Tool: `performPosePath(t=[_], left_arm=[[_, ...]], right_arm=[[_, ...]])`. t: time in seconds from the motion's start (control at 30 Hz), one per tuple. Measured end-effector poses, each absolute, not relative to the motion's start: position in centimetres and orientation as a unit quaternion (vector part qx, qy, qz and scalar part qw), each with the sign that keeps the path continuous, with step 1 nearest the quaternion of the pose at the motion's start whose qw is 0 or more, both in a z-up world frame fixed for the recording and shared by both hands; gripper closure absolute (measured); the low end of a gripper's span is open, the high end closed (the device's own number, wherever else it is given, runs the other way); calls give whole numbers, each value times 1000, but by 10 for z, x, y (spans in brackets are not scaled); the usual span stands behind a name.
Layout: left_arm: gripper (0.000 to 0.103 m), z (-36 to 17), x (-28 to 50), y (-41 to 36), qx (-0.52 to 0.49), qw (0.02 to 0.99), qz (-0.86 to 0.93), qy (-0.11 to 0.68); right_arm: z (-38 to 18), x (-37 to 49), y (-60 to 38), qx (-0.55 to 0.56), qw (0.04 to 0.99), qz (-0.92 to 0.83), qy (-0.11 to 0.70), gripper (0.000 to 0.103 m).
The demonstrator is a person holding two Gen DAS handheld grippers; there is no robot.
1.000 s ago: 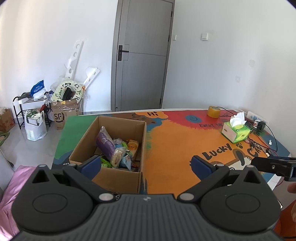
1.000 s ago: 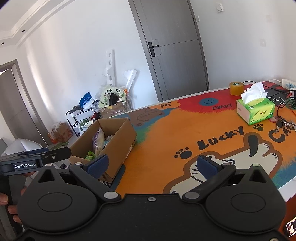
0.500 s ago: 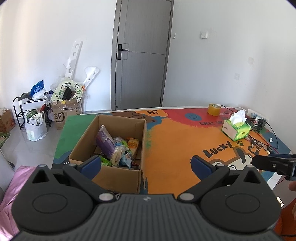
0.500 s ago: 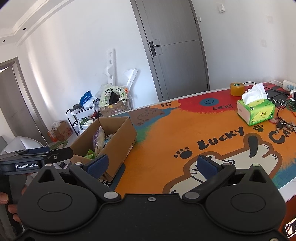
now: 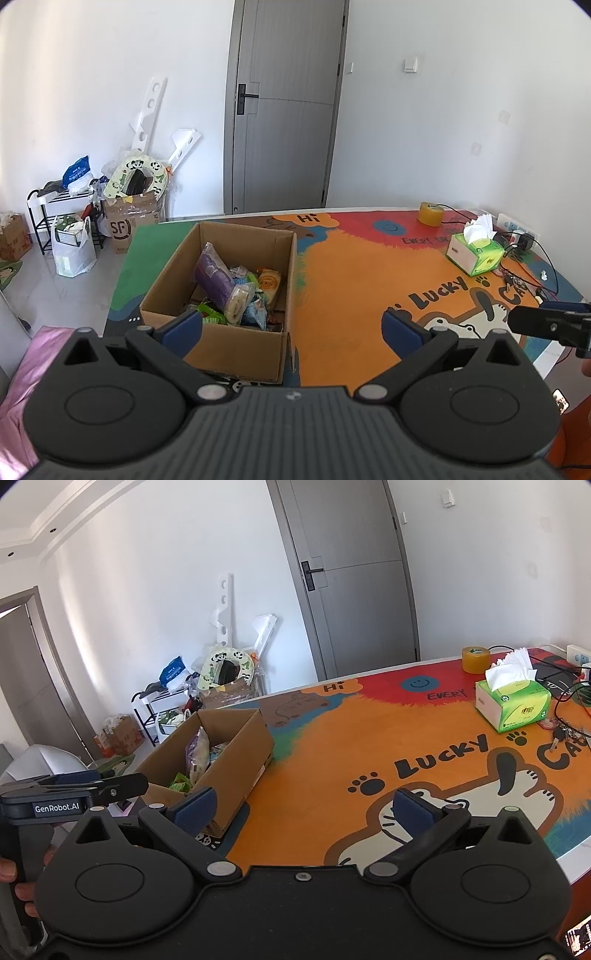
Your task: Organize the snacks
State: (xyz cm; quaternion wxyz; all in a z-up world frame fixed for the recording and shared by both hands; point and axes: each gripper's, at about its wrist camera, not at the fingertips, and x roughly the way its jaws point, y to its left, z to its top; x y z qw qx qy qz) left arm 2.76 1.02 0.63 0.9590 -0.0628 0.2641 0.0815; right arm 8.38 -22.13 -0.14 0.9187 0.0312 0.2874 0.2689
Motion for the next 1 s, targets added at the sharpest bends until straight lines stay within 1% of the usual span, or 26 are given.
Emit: performPosePath(t=[1.0], left_arm=[[0, 3, 29, 13, -69, 958, 82, 266]], right_arm=[[-1, 85, -221, 25, 920, 268, 286, 0]])
